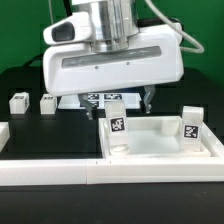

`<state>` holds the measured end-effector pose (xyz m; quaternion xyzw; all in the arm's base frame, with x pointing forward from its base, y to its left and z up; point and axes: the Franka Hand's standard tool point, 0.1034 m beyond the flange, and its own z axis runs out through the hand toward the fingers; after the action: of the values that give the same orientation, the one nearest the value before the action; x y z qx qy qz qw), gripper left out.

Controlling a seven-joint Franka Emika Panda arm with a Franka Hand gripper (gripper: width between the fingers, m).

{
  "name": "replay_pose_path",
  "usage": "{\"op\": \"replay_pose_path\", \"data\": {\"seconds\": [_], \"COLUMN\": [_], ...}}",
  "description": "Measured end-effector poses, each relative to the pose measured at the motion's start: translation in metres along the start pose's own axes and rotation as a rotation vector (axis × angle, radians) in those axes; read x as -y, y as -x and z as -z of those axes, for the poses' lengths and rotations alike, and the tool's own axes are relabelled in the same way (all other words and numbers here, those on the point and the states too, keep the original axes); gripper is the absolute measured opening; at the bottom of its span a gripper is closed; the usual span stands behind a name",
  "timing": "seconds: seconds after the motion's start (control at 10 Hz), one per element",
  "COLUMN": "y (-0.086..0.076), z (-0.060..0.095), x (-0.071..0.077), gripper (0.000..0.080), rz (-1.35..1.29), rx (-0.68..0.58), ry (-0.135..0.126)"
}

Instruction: Assemble square table

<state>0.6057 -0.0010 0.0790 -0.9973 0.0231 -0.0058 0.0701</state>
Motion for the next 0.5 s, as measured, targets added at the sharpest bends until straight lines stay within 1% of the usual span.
{"op": "replay_pose_path", "data": {"seconds": [0.1,0.2,0.5], "y": [-0.0053,-0.0089,-0.0086], "z": [-0.0002,-0.0012,-0.0017], "x": [0.0031,0.0011,0.0016], "gripper": [0.0649,0.0649,0.0637], "rz": [0.001,0.001,-0.067], "rx": [0.019,-0.006,-0.006], "ry": [-0.008,-0.001,-0.006]}}
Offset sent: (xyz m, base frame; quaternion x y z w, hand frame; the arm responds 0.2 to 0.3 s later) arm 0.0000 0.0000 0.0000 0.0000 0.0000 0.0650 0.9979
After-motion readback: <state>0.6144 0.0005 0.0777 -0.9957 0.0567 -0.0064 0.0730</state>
